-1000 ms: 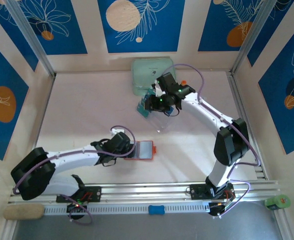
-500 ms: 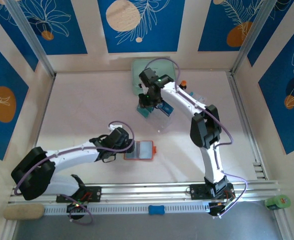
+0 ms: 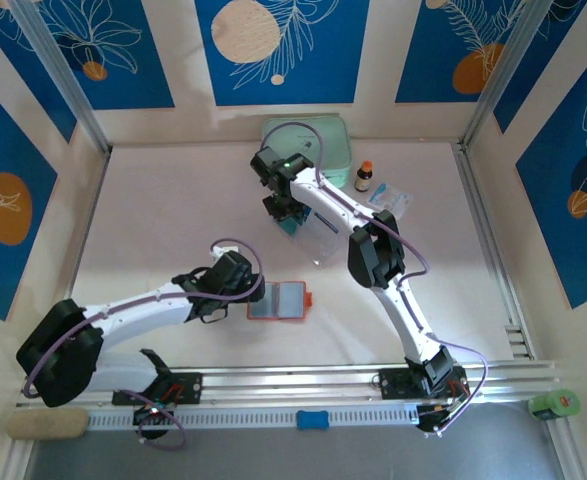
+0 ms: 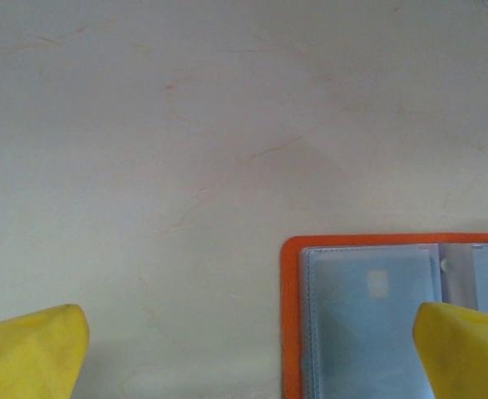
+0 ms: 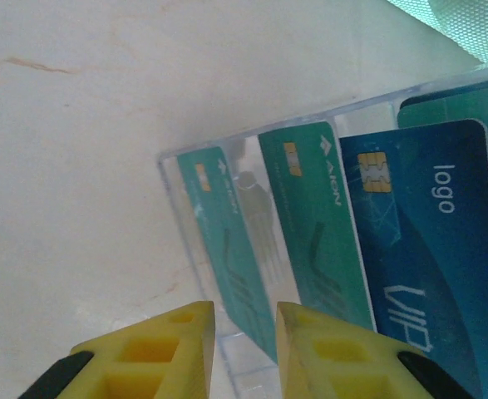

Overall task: Put the credit cards into the card holder
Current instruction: Pick up the credit card from the storage box.

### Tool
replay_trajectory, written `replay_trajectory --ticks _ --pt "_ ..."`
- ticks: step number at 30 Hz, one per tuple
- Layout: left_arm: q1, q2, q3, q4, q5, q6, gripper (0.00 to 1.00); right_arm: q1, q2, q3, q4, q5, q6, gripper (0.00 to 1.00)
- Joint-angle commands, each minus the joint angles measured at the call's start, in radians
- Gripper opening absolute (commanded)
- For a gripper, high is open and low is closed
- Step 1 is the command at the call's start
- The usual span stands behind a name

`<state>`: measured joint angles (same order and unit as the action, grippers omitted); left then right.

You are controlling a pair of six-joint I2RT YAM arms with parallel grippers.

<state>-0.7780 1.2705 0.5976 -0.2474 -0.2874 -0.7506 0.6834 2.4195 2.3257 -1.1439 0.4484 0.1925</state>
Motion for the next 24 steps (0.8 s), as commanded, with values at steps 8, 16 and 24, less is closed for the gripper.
replay_trajectory --ticks 8,16,24 --pt "0.015 -0.023 -0.019 -0.011 0.016 0.017 1.00 0.007 0.057 0.063 -0.039 0.066 -0.034 0.27" --pt "0.018 -0.031 -0.025 -0.009 0.017 0.015 1.00 0.013 0.085 0.069 -0.037 0.037 -0.028 0.26" --pt "0.021 -0.035 -0.031 -0.009 0.018 0.011 1.00 0.016 0.090 0.070 -0.042 0.015 -0.030 0.18"
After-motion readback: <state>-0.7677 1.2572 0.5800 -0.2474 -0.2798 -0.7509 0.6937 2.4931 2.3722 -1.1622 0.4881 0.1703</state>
